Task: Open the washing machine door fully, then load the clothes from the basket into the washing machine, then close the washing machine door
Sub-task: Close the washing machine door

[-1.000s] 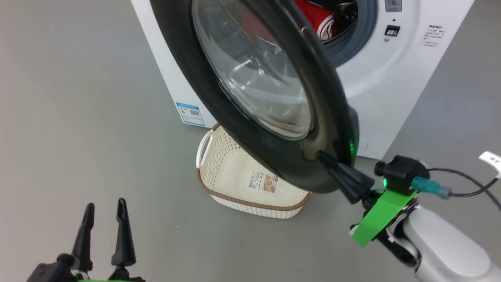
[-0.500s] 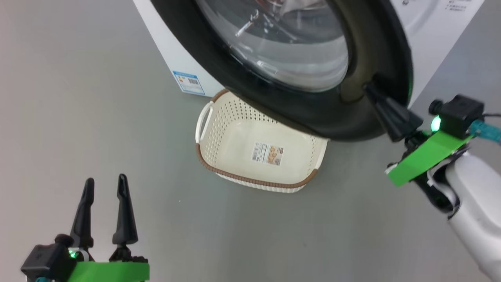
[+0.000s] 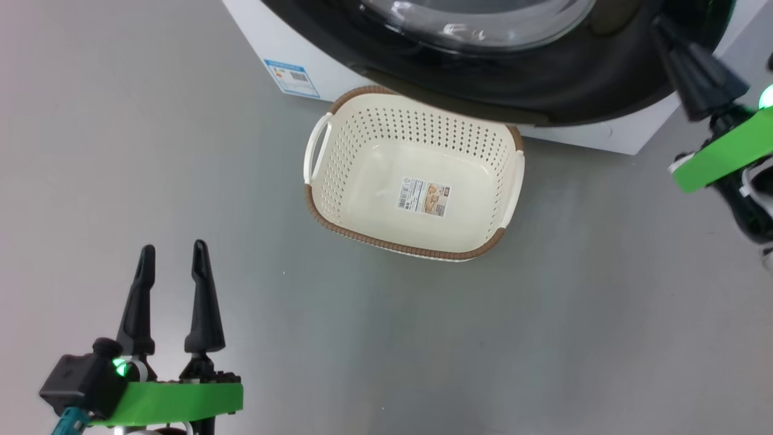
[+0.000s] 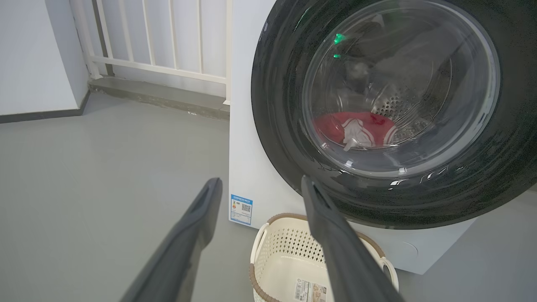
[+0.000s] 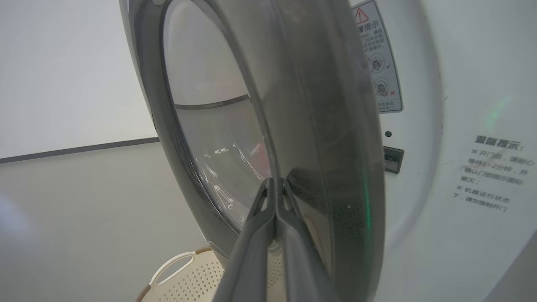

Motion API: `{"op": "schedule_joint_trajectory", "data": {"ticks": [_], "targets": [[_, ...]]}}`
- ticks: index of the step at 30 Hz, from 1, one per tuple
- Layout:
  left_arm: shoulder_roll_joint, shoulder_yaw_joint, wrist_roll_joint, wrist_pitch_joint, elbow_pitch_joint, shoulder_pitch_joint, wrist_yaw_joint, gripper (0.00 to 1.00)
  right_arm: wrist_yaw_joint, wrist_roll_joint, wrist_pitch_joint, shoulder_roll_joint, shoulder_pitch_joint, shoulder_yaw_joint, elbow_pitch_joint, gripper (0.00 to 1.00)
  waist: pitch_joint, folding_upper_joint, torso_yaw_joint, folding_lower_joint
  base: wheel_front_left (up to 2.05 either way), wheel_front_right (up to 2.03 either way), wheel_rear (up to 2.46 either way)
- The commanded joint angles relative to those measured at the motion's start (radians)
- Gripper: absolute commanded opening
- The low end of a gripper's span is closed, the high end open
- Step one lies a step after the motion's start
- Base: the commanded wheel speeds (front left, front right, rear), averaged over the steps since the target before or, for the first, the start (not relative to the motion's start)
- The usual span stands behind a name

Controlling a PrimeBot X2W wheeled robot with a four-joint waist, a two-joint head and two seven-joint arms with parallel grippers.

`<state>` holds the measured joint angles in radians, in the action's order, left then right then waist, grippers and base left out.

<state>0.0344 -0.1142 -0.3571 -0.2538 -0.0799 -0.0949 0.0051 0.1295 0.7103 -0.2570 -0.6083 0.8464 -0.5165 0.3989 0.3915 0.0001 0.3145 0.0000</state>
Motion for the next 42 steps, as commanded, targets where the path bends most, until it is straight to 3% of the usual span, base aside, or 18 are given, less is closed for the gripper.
{"op": "schedule_joint_trajectory", "data": {"ticks": [1,13,19,39,41,42], "targets": [[0.016,0.029,-0.009,-0.008,-0.027,-0.022,0.008,1.0,0.001,0.022,-0.005,-0.018,0.019,0.001,-0.012,0.0,0.019,-0.0001,0.015,0.0,0.0,0.0,0.0],[0.016,0.016,-0.016,-0.008,-0.04,-0.04,0.017,1.0,0.001,0.083,-0.005,-0.074,0.195,-0.039,0.094,0.0,0.073,-0.0001,0.042,0.0,0.0,0.0,0.0],[0.016,0.013,-0.021,-0.008,-0.041,-0.043,0.024,1.0,0.001,0.071,-0.005,-0.073,0.255,-0.001,0.183,0.0,0.079,-0.0001,0.049,0.0,0.0,0.0,0.0],[0.016,0.03,-0.008,-0.008,-0.019,-0.035,0.012,1.0,0.001,0.038,-0.005,-0.002,0.157,0.014,0.175,0.0,-0.005,-0.0001,0.014,0.0,0.0,0.0,0.0],[0.016,0.033,-0.003,-0.008,-0.017,-0.031,0.01,1.0,0.001,0.035,-0.005,0.008,0.13,0.016,0.163,0.36,-0.026,-0.0001,0.004,0.0,0.0,0.0,0.0],[0.016,0.035,0.001,-0.008,-0.015,-0.029,0.008,1.0,0.001,0.032,-0.005,0.013,0.118,0.018,0.156,0.86,-0.037,-0.0001,-0.001,0.0,0.0,0.0,0.0]]}}
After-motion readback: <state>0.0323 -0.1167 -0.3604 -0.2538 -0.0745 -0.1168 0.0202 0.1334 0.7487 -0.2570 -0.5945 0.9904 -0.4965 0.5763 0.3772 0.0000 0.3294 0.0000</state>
